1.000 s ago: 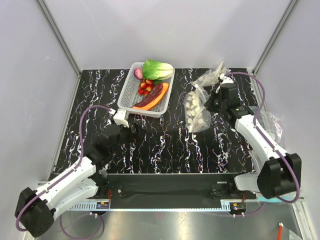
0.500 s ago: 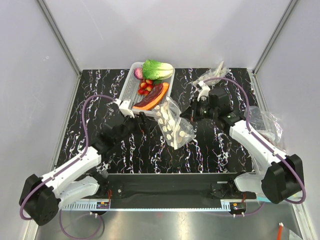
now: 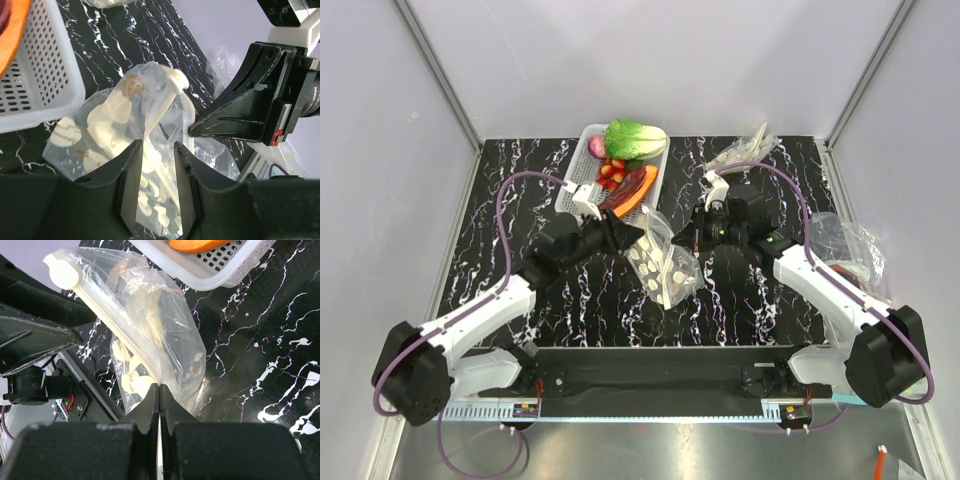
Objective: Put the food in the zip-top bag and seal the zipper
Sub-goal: Open the zipper of the food storage bag.
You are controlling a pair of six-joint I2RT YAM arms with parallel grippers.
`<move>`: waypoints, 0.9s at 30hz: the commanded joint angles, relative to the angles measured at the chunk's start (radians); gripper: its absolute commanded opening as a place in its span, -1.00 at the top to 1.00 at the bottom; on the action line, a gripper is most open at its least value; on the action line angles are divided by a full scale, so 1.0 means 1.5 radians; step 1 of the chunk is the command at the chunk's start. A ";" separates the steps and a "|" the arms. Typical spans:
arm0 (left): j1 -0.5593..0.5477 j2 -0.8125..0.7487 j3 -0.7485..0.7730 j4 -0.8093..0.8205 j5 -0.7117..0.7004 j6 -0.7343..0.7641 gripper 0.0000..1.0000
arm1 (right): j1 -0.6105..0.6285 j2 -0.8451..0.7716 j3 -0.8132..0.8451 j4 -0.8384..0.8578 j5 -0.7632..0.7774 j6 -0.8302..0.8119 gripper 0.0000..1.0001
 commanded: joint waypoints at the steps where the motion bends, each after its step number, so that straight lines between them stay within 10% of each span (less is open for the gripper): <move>1: -0.006 0.031 0.048 0.068 0.036 -0.009 0.28 | 0.010 -0.016 0.002 0.034 0.004 -0.002 1.00; 8: -0.022 0.082 0.076 0.053 0.025 -0.001 -0.03 | 0.018 -0.023 0.005 0.031 0.001 0.002 0.99; 20: -0.025 0.099 0.082 0.037 -0.041 0.017 0.07 | 0.031 -0.030 0.015 0.020 -0.015 0.002 0.99; 27: -0.027 0.099 0.089 0.041 -0.066 0.024 0.97 | 0.039 -0.018 0.019 0.012 -0.018 -0.003 0.99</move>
